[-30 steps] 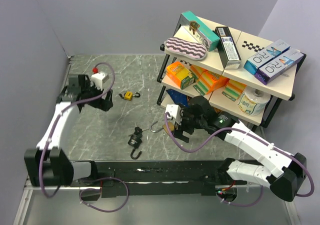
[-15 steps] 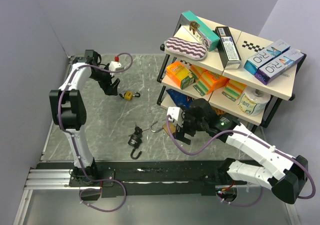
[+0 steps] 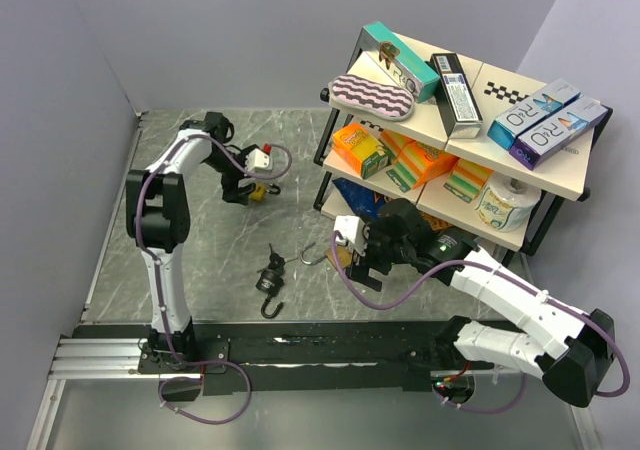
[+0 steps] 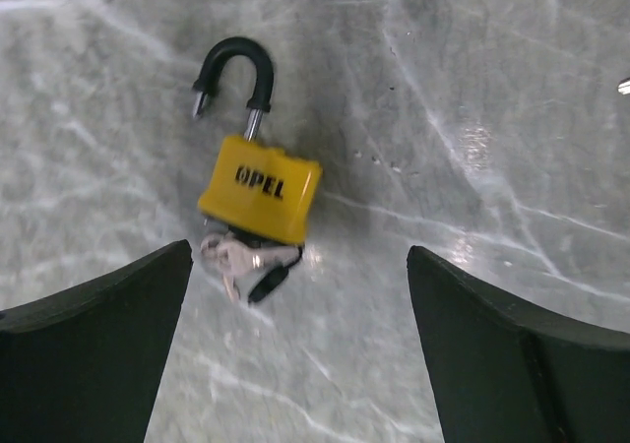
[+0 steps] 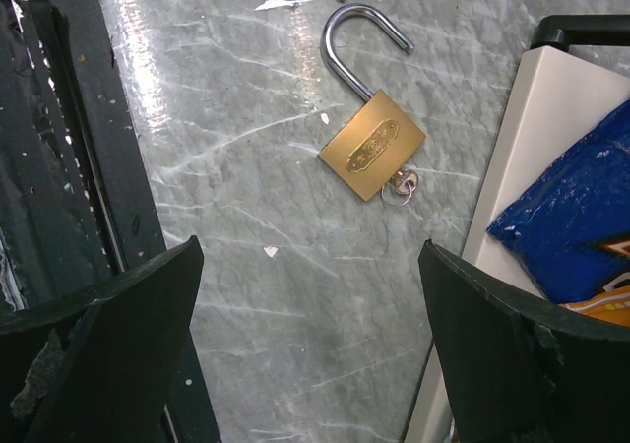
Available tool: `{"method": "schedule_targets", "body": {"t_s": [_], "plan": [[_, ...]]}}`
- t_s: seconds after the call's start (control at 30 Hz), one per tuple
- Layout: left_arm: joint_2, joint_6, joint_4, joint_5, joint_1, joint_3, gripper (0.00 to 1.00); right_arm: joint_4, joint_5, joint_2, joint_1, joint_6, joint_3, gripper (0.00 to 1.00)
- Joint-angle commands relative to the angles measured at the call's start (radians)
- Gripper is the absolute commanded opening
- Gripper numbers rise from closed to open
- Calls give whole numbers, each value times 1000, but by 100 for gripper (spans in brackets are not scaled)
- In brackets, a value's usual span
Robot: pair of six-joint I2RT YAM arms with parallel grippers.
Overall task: Lock with the key
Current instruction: Pick up the lock from the center of the board.
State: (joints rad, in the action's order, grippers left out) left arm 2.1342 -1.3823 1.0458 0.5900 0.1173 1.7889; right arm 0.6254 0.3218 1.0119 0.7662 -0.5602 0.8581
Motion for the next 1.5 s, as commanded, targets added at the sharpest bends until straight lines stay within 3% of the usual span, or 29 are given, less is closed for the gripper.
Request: {"method": "schedule_targets", "body": {"t_s": [0.0, 0.3, 0.63, 0.73, 0.83, 0.87, 1.0, 1.13, 1.23, 1.27, 1.37, 1.4, 1.43, 1.47], "plan": [[62, -127, 14, 37, 21, 53, 96, -1, 8, 5, 4, -12, 7, 99], [134, -155, -9, 15, 39, 98, 98, 0, 6, 17, 4, -18, 6, 99], [125, -222, -88, -13, 62, 8, 99, 3, 2, 40, 5, -32, 30, 99], [104, -250, -118, -31, 74, -36, 95, 3, 10, 47, 4, -35, 27, 99], [105, -258, -102, -45, 82, -43, 86, 0, 7, 54, 5, -37, 32, 99], [102, -256, -99, -55, 84, -45, 77, 0, 3, 57, 5, -40, 33, 99], [72, -221, -121, -41, 79, -84, 57, -6, 6, 59, 5, -40, 44, 99], [-67, -106, -185, 77, 48, -186, 41, -18, 17, 59, 4, -23, 53, 99], [-182, -11, -210, 169, 30, -276, 26, -53, 34, 39, 4, -7, 53, 99], [-213, 24, -222, 191, 24, -319, 16, -70, 40, 34, 5, 0, 52, 99], [-335, 288, -346, 303, -8, -399, 1, -119, 60, 31, 5, 57, 74, 99], [-364, 374, -389, 327, -31, -419, 1, -140, 59, 36, 4, 83, 102, 99], [-426, 608, -444, 356, -41, -440, 1, -150, 43, 53, 4, 142, 119, 99], [-459, 746, -592, 349, -50, -488, 1, -156, 37, 60, 4, 172, 139, 99]]}}
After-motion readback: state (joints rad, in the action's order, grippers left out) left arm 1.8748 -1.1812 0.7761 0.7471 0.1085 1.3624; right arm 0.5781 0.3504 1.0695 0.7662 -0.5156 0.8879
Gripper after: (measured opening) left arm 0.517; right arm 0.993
